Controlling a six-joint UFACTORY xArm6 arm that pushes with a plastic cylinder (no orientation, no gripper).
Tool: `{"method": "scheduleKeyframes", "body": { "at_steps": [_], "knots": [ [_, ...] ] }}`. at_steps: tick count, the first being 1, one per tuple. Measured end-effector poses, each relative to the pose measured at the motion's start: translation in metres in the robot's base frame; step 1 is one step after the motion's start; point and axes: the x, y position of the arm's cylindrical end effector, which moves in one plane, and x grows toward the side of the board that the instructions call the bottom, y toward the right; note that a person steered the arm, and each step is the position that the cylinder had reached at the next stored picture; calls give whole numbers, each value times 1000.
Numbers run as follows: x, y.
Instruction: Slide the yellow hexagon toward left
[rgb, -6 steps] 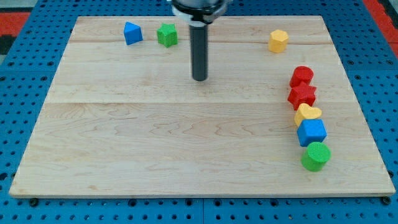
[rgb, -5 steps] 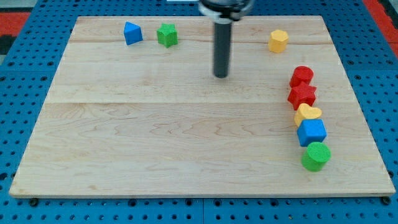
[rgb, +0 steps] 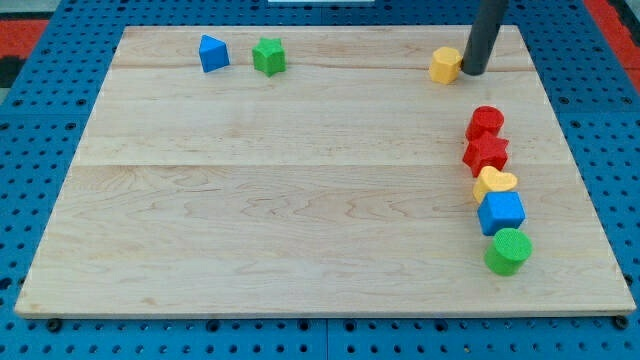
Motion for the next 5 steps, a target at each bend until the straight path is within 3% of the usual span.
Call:
{"method": "scheduleKeyframes", "body": {
  "at_steps": [1,3,4,5],
  "knots": [
    [-19,-27],
    [22,35],
    [8,-35],
    [-19,-69]
  ]
}}
